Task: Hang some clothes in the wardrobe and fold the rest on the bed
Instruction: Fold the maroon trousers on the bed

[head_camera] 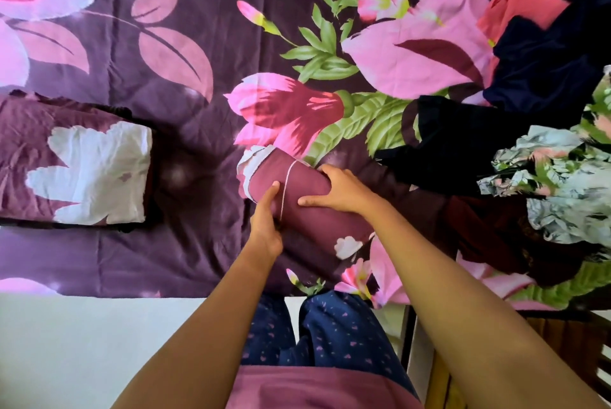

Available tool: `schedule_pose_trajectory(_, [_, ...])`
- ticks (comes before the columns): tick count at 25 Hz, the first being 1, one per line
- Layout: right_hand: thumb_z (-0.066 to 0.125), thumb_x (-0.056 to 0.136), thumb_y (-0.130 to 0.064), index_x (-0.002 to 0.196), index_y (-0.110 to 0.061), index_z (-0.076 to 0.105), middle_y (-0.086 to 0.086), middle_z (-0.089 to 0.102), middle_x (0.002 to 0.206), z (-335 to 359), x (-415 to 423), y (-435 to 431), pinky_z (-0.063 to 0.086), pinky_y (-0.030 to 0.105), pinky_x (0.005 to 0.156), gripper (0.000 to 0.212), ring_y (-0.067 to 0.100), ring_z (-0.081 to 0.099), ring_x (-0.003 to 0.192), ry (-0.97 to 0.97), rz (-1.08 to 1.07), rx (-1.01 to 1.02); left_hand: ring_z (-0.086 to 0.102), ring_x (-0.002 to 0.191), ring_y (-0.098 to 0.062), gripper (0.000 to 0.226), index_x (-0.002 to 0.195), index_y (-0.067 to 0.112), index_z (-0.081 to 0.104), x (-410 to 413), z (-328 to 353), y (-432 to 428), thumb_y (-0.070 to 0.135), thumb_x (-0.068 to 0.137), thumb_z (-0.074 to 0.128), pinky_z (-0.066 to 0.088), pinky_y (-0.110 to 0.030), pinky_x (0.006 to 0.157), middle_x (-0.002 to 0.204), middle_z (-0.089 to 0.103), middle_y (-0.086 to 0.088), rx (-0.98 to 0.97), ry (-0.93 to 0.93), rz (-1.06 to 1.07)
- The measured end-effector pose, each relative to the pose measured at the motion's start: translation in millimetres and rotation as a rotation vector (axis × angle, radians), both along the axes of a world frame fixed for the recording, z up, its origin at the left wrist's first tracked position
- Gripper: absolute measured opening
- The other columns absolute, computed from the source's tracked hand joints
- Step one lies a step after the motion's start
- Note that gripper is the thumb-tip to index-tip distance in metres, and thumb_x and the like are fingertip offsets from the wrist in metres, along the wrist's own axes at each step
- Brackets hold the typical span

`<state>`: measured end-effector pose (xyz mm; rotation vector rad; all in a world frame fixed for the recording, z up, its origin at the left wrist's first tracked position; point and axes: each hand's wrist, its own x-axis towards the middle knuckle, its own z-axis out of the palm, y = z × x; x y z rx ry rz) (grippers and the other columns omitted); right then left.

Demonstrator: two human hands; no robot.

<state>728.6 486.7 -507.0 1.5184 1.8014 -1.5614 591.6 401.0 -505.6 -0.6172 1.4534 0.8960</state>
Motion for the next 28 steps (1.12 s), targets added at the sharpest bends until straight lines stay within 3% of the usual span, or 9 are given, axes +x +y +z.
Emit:
schedule_pose_trajectory(2, [0.081, 0.069, -0.044, 0.121, -0.018, 0.055, -0.004, 0.062, 0.111, 14.6, -15.2, -8.4, 0.046, 0.021, 0.087, 0.063, 0.015, 0.06, 0.105, 0.146, -0.153, -0.036, 0.07, 0.077, -0.016, 0.037, 0.111, 0.017, 0.067, -19.6, 12.5, -2.2, 0.038, 0.081, 0.066, 0.056, -0.029, 0.066, 0.092, 0.074, -0.004, 0.071, 0.006, 0.042])
schedule_pose_trajectory(4, [0.082, 0.07, -0.037, 0.12, -0.017, 0.056, -0.005, 0.063, 0.11, 28.3, -36.6, -8.1, 0.05, 0.027, 0.091, 0.06, 0.013, 0.062, 0.101, 0.239, -0.194, -0.033, 0.068, 0.095, -0.023, 0.049, 0.121, 0.014, 0.063, -41.3, 27.0, 1.0, 0.037, 0.078, 0.069, 0.056, -0.037, 0.08, 0.109, 0.07, -0.009, 0.19, 0.008, 0.117])
schedule_pose_trajectory(9, [0.077, 0.077, -0.032, 0.116, -0.016, 0.059, -0.002, 0.067, 0.107, 80.5, -139.0, 17.0, 0.052, 0.025, 0.086, 0.046, 0.011, 0.064, 0.094, 0.369, -0.02, -0.007, 0.062, 0.111, -0.03, 0.084, 0.129, 0.012, 0.053, -143.5, 65.9, 2.1, 0.037, 0.055, 0.084, 0.051, -0.052, 0.091, 0.123, 0.063, -0.012, 0.304, 0.205, 0.348])
schedule_pose_trajectory(16, [0.071, 0.084, -0.031, 0.112, -0.018, 0.06, -0.007, 0.065, 0.1, 107.6, -315.2, 31.6, 0.048, 0.018, 0.083, 0.033, 0.005, 0.06, 0.088, 0.477, 0.288, 0.041, 0.061, 0.112, -0.025, 0.065, 0.126, 0.011, 0.052, -286.8, 88.6, -25.1, 0.027, 0.069, 0.078, 0.048, -0.046, 0.097, 0.122, 0.064, -0.008, 0.424, 0.602, 0.587])
schedule_pose_trajectory(18, [0.067, 0.086, -0.035, 0.124, -0.02, 0.055, -0.003, 0.063, 0.115, 92.8, -357.7, 31.2, 0.046, 0.023, 0.093, 0.043, 0.008, 0.06, 0.101, 0.452, 0.363, 0.035, 0.061, 0.111, -0.021, 0.062, 0.128, 0.015, 0.049, -321.5, 75.5, -36.6, 0.031, 0.074, 0.077, 0.05, -0.043, 0.095, 0.124, 0.063, -0.004, 0.351, 0.693, 0.582])
schedule_pose_trajectory(21, [0.06, 0.092, -0.033, 0.148, -0.016, 0.026, 0.008, 0.042, 0.146, 59.9, -385.7, 23.0, 0.031, 0.027, 0.108, 0.067, 0.022, 0.042, 0.132, 0.222, 0.653, 0.085, 0.059, 0.109, -0.017, 0.054, 0.132, 0.014, 0.044, -344.9, 47.4, -58.4, 0.028, 0.086, 0.068, 0.055, -0.036, 0.08, 0.126, 0.059, -0.001, 0.137, 0.647, 0.505])
schedule_pose_trajectory(23, [0.057, 0.094, -0.025, 0.15, -0.012, 0.02, 0.015, 0.036, 0.149, 45.6, -386.7, 14.1, 0.025, 0.026, 0.108, 0.068, 0.027, 0.036, 0.136, 0.171, 0.704, 0.129, 0.058, 0.114, -0.025, 0.055, 0.13, 0.01, 0.046, -349.6, 33.7, -69.5, 0.027, 0.084, 0.069, 0.051, -0.045, 0.092, 0.124, 0.06, -0.008, 0.082, 0.674, 0.425])
schedule_pose_trajectory(25, [0.055, 0.094, -0.021, 0.149, -0.013, 0.024, 0.017, 0.039, 0.145, 42.5, -380.2, 6.2, 0.027, 0.029, 0.108, 0.063, 0.028, 0.038, 0.133, 0.198, 0.599, 0.164, 0.059, 0.111, -0.023, 0.059, 0.127, 0.012, 0.047, -341.5, 38.2, -71.5, 0.033, 0.078, 0.073, 0.045, -0.036, 0.1, 0.117, 0.061, -0.006, -0.002, 0.834, 0.268])
schedule_pose_trajectory(28, [0.055, 0.094, -0.023, 0.146, -0.016, 0.03, 0.013, 0.036, 0.147, 49.1, -367.2, 2.3, 0.029, 0.031, 0.108, 0.058, 0.027, 0.038, 0.134, 0.221, 0.521, 0.209, 0.053, 0.101, -0.027, 0.051, 0.121, 0.004, 0.047, -312.9, 59.9, -56.8, 0.018, 0.078, 0.07, 0.041, -0.03, 0.089, 0.111, 0.05, -0.013, -0.184, 1.214, 0.059])
